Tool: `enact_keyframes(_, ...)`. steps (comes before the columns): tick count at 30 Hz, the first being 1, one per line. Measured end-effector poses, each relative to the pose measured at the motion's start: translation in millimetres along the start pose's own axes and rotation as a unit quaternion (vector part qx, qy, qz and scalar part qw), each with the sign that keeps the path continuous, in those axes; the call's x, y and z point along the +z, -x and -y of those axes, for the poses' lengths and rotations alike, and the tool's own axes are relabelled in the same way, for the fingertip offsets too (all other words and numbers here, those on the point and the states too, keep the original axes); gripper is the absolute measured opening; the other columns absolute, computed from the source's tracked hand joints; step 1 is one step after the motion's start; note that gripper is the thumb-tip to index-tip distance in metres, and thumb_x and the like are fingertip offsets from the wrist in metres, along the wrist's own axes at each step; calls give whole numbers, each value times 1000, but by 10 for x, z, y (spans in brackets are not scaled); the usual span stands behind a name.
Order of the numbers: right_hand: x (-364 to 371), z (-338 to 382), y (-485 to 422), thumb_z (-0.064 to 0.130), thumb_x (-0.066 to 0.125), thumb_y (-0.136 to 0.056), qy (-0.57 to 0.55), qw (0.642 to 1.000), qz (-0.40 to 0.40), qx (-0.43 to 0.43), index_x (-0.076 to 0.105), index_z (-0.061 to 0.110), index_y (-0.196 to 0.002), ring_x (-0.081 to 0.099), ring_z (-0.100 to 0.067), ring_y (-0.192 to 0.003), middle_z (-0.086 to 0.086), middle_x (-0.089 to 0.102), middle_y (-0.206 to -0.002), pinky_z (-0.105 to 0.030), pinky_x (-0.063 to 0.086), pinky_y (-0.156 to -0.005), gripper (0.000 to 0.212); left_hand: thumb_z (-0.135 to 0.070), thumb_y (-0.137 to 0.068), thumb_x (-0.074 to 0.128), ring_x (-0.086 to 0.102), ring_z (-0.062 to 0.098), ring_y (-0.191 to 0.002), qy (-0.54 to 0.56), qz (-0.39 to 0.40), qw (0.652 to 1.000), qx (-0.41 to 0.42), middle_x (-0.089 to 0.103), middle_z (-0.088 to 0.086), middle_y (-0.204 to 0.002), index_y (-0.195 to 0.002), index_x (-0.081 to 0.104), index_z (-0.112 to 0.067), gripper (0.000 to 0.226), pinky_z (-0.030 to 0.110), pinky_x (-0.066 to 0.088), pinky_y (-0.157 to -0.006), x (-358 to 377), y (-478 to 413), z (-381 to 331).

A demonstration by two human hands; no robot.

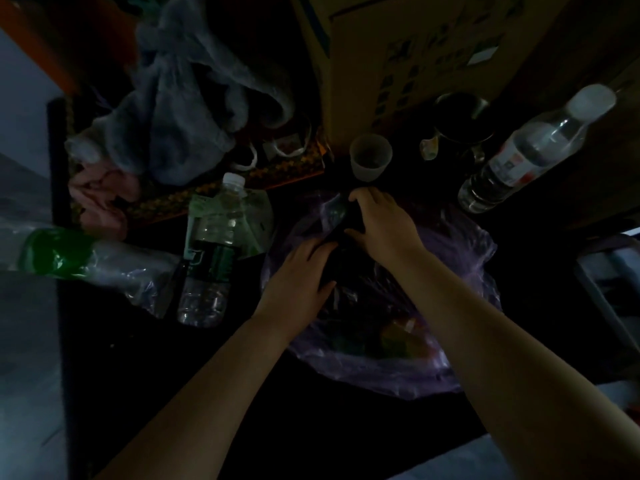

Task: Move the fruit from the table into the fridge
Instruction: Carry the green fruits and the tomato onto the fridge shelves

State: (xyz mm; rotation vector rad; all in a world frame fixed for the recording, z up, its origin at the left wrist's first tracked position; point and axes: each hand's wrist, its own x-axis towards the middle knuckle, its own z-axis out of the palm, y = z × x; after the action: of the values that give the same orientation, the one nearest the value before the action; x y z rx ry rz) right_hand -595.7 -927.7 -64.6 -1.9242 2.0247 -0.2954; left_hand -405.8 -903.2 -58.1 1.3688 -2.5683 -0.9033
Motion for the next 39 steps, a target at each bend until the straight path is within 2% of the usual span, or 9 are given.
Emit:
enact_keyframes(7, 41, 67, 77, 31, 70, -82, -23, 999, -3, 36, 39, 15, -121, 52, -28, -107, -7, 52, -120, -32, 35, -67, 53, -27, -91, 59, 36, 21, -130, 0, 0, 1000, 3, 27, -5, -147, -143, 30, -24, 60, 39, 41, -101, -77, 120, -70)
enact_keyframes(12, 10, 88, 214, 26, 72, -80, -44, 997, -28, 62, 36, 15, -127, 51, -30, -114, -8, 49, -129, -36, 44, -74, 61, -28, -92, 58, 36, 21, -129, 10, 3, 1000, 6, 26, -5, -147, -143, 29, -24, 59, 38, 39, -103, -169, 241, -122)
enact_keyframes(16, -52, 80, 427, 27, 70, -81, -65, 993, -54, 82, 38, 17, -125, 49, -29, -111, -7, 48, -125, -32, 38, -70, 56, -29, -92, 57, 33, 18, -131, 13, 6, 1000, 13, 24, -7, -147, -144, 28, -27, 59, 33, 40, -101, -233, 332, -150)
enact_keyframes(20, -166, 172, 699, 28, 68, -84, -35, 993, -72, 87, 39, 24, -132, 43, -31, -116, -7, 41, -127, -39, 49, -74, 56, -28, -91, 58, 34, 17, -131, 24, 5, 999, 34, 25, -9, -146, -142, 30, -27, 58, 32, 40, -101, -337, 430, -209)
enact_keyframes(22, -262, 266, 850, 29, 67, -84, -40, 991, -85, 100, 40, 26, -133, 41, -30, -118, -6, 39, -128, -39, 48, -75, 56, -27, -90, 60, 33, 16, -131, 22, -6, 998, 53, 27, -8, -144, -141, 33, -26, 57, 31, 39, -102, -411, 491, -252)
enact_keyframes(26, -504, 513, 1196, 30, 70, -81, -52, 981, -129, 134, 43, 28, -130, 40, -28, -119, -2, 41, -127, -38, 44, -81, 56, -23, -88, 63, 32, 19, -132, 27, -17, 995, 90, 30, -5, -143, -139, 36, -24, 58, 35, 37, -107, -599, 632, -335)
enact_keyframes(30, -765, 864, 1619, 23, 69, -81, -47, 969, -183, 159, 45, 26, -131, 39, -26, -121, -2, 42, -132, -36, 42, -86, 56, -15, -86, 65, 32, 20, -133, 44, -29, 988, 149, 31, -3, -142, -137, 40, -22, 57, 37, 35, -108, -834, 850, -417)
enact_keyframes(34, -973, 1330, 2102, 22, 71, -81, -37, 950, -253, 181, 47, 23, -131, 43, -28, -119, -4, 46, -129, -43, 46, -91, 55, -14, -86, 66, 31, 19, -133, 72, -31, 976, 202, 29, -4, -141, -134, 42, -21, 54, 38, 36, -108, -1136, 1210, -485)
enact_keyframes(39, -1131, 2001, 2707, 22, 74, -78, -16, 920, -330, 212, 51, 19, -128, 47, -28, -116, -5, 50, -127, -42, 45, -93, 55, -18, -87, 64, 30, 15, -130, 87, -35, 959, 268, 30, -6, -139, -131, 44, -24, 49, 29, 33, -105, -1527, 1726, -569)
